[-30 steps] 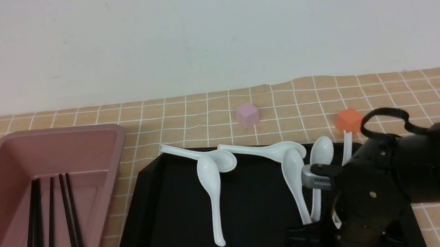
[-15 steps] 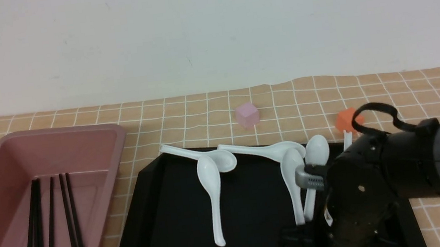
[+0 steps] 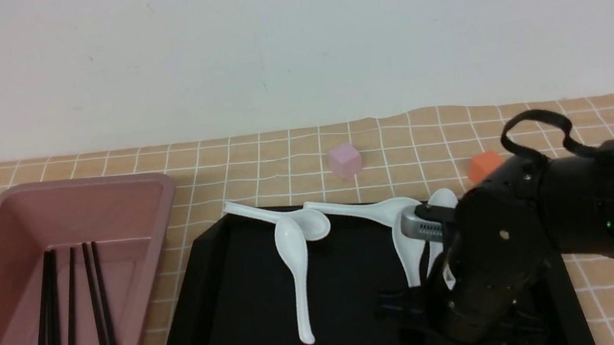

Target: On brown tablecloth take chopsticks from black tray and put them in box.

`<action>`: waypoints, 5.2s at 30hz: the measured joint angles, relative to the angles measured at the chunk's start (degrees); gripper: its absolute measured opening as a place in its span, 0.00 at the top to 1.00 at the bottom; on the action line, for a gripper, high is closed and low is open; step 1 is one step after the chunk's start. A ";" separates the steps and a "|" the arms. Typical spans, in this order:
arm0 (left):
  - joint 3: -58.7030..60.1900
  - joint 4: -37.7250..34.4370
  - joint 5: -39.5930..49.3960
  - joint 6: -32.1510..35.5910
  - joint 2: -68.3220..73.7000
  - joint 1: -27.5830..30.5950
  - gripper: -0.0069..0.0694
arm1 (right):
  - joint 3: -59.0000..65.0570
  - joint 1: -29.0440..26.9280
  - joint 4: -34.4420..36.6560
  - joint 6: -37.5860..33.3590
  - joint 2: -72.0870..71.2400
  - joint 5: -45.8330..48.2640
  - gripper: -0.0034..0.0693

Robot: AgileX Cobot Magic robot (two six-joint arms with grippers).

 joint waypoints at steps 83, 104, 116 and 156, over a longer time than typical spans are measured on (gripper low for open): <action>0.00 0.00 0.00 0.00 0.00 0.00 0.60 | -46.14 16.82 31.77 -57.78 24.22 -11.52 0.55; 0.00 0.00 0.00 0.00 0.00 0.00 0.60 | -27.01 13.14 -1.30 -50.39 -30.85 30.76 0.96; 0.00 0.00 0.00 0.00 0.00 0.00 0.60 | 28.57 13.14 -5.20 -48.94 -75.65 -18.52 0.95; 0.00 0.00 0.00 0.00 0.00 0.00 0.60 | 55.91 2.08 -2.60 -48.77 -89.76 -32.27 0.90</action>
